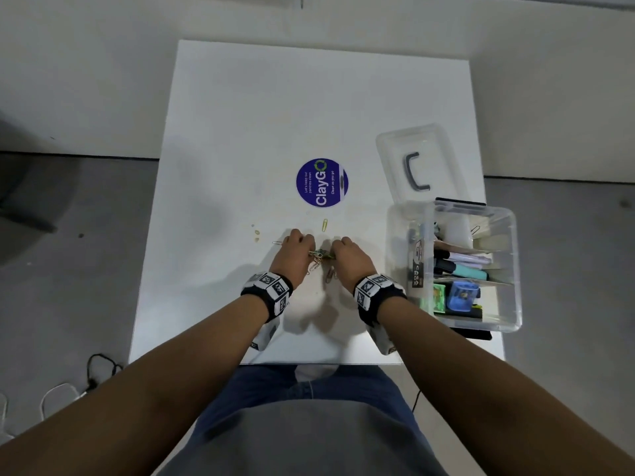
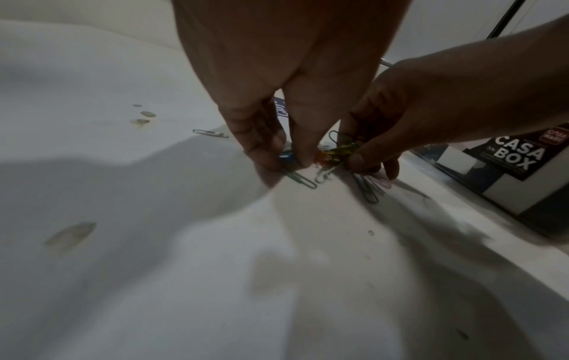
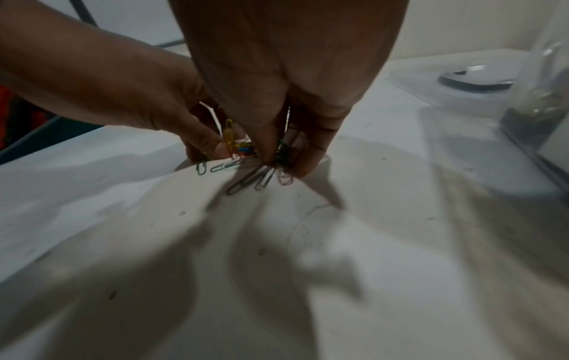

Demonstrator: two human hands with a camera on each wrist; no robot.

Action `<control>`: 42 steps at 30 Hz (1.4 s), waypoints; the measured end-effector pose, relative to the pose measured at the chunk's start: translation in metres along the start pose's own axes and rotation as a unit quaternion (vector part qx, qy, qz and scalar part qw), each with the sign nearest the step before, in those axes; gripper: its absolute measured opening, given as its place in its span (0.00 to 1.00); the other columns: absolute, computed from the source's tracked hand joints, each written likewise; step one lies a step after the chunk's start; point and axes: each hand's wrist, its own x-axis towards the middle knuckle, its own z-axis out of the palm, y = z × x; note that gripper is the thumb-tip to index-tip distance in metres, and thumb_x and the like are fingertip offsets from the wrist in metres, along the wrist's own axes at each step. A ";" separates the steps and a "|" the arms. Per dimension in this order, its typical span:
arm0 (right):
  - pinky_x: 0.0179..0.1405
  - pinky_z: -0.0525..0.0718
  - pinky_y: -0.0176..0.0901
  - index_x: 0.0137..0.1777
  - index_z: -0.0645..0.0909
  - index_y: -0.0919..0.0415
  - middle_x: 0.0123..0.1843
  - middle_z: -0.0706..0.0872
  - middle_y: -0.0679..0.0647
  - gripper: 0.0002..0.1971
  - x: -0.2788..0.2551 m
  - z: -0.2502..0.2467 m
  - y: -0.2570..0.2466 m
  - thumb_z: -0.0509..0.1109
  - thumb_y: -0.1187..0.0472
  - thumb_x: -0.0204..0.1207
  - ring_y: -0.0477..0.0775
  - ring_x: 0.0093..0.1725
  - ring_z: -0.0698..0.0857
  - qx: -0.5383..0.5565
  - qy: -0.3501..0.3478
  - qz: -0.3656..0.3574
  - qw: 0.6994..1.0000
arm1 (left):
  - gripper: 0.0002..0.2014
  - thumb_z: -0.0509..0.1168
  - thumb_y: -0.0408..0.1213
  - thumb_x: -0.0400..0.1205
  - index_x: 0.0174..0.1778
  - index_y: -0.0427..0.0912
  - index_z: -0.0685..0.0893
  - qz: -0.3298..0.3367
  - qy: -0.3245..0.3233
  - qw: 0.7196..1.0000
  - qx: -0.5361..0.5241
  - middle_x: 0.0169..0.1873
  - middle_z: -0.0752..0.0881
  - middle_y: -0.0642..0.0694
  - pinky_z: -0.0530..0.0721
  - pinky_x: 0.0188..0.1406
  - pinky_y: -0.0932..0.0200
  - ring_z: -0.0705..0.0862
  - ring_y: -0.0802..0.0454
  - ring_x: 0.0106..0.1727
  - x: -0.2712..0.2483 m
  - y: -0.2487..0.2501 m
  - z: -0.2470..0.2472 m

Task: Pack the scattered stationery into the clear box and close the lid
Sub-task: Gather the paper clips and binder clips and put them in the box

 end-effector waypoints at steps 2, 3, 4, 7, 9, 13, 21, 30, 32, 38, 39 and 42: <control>0.47 0.78 0.51 0.57 0.77 0.66 0.57 0.79 0.63 0.08 -0.001 -0.003 0.005 0.62 0.68 0.79 0.65 0.54 0.81 0.032 0.006 0.012 0.999 | 0.06 0.64 0.28 0.80 0.52 0.38 0.80 0.001 -0.003 1.000 -0.001 0.52 0.76 0.39 0.81 0.50 0.46 0.79 0.41 0.49 0.000 0.000 -0.004; 0.47 0.77 0.50 0.56 0.78 0.65 0.56 0.80 0.62 0.07 -0.003 -0.005 0.007 0.63 0.67 0.79 0.65 0.53 0.81 0.050 0.012 0.018 0.998 | 0.05 0.64 0.29 0.80 0.51 0.38 0.80 0.002 -0.003 1.000 -0.004 0.51 0.77 0.40 0.81 0.49 0.46 0.79 0.41 0.47 0.000 -0.001 -0.006; 0.48 0.77 0.50 0.54 0.78 0.64 0.54 0.80 0.62 0.06 -0.004 -0.007 0.010 0.64 0.66 0.80 0.65 0.52 0.81 0.066 0.020 0.025 0.997 | 0.04 0.64 0.29 0.80 0.49 0.38 0.81 0.001 -0.001 1.000 -0.011 0.48 0.78 0.40 0.80 0.48 0.47 0.79 0.42 0.46 -0.001 -0.001 -0.008; 0.50 0.79 0.50 0.52 0.79 0.64 0.52 0.82 0.61 0.05 -0.009 -0.013 0.013 0.65 0.64 0.79 0.63 0.51 0.82 0.113 0.049 0.052 0.991 | 0.03 0.64 0.28 0.80 0.48 0.37 0.82 -0.007 0.015 0.999 -0.034 0.42 0.78 0.44 0.80 0.48 0.48 0.79 0.45 0.43 -0.003 -0.002 -0.016; 0.49 0.80 0.48 0.52 0.81 0.64 0.51 0.83 0.60 0.05 -0.016 -0.021 0.015 0.66 0.64 0.79 0.61 0.50 0.82 0.150 0.078 0.057 0.984 | 0.03 0.65 0.29 0.79 0.47 0.38 0.82 -0.008 0.032 0.998 -0.051 0.40 0.78 0.46 0.81 0.49 0.48 0.80 0.46 0.43 -0.005 0.001 -0.022; 0.49 0.82 0.47 0.50 0.81 0.62 0.49 0.85 0.57 0.04 -0.039 -0.048 0.023 0.70 0.64 0.78 0.58 0.47 0.84 0.223 0.153 0.036 0.962 | 0.03 0.68 0.31 0.79 0.48 0.40 0.84 -0.004 0.085 0.990 -0.114 0.41 0.82 0.45 0.83 0.47 0.54 0.83 0.47 0.43 -0.008 0.026 -0.037; 0.45 0.88 0.56 0.48 0.81 0.58 0.42 0.88 0.55 0.04 -0.093 -0.129 0.078 0.72 0.60 0.77 0.57 0.41 0.87 0.332 0.305 0.048 0.891 | 0.05 0.69 0.33 0.81 0.51 0.41 0.83 0.072 0.118 0.953 -0.269 0.45 0.87 0.46 0.85 0.48 0.62 0.85 0.55 0.45 0.003 0.157 -0.051; 0.35 0.82 0.41 0.45 0.81 0.61 0.40 0.88 0.56 0.03 -0.128 -0.177 0.171 0.71 0.63 0.78 0.58 0.39 0.88 0.304 0.386 0.189 0.850 | 0.04 0.69 0.31 0.80 0.49 0.39 0.84 0.145 0.075 0.945 -0.283 0.42 0.86 0.50 0.82 0.45 0.67 0.83 0.57 0.42 0.033 0.303 -0.006; 0.37 0.81 0.40 0.46 0.82 0.62 0.41 0.89 0.57 0.01 -0.122 -0.173 0.185 0.70 0.65 0.78 0.59 0.40 0.89 0.297 0.366 0.210 0.856 | 0.04 0.69 0.30 0.79 0.49 0.38 0.84 0.134 0.062 0.952 -0.267 0.43 0.88 0.47 0.86 0.49 0.58 0.85 0.53 0.44 0.043 0.314 0.010; 0.53 0.81 0.47 0.59 0.82 0.67 0.56 0.88 0.65 0.15 -0.107 -0.160 0.197 0.63 0.76 0.74 0.65 0.56 0.86 0.212 0.267 0.229 0.912 | 0.18 0.62 0.20 0.78 0.61 0.38 0.84 0.109 -0.013 0.979 -0.174 0.56 0.88 0.41 0.82 0.60 0.57 0.85 0.46 0.58 0.057 0.310 0.036; 0.53 0.80 0.45 0.62 0.81 0.67 0.58 0.87 0.64 0.18 -0.108 -0.160 0.196 0.62 0.76 0.74 0.64 0.57 0.85 0.205 0.262 0.229 0.915 | 0.20 0.60 0.19 0.78 0.63 0.39 0.83 0.114 -0.014 0.978 -0.172 0.58 0.86 0.41 0.80 0.58 0.60 0.84 0.47 0.60 0.057 0.306 0.034; 0.53 0.81 0.45 0.66 0.79 0.64 0.59 0.86 0.63 0.19 -0.110 -0.160 0.193 0.62 0.74 0.76 0.61 0.57 0.85 0.187 0.264 0.219 0.920 | 0.22 0.55 0.19 0.79 0.63 0.39 0.84 0.131 -0.009 0.973 -0.191 0.59 0.86 0.43 0.78 0.54 0.66 0.83 0.50 0.58 0.056 0.291 0.027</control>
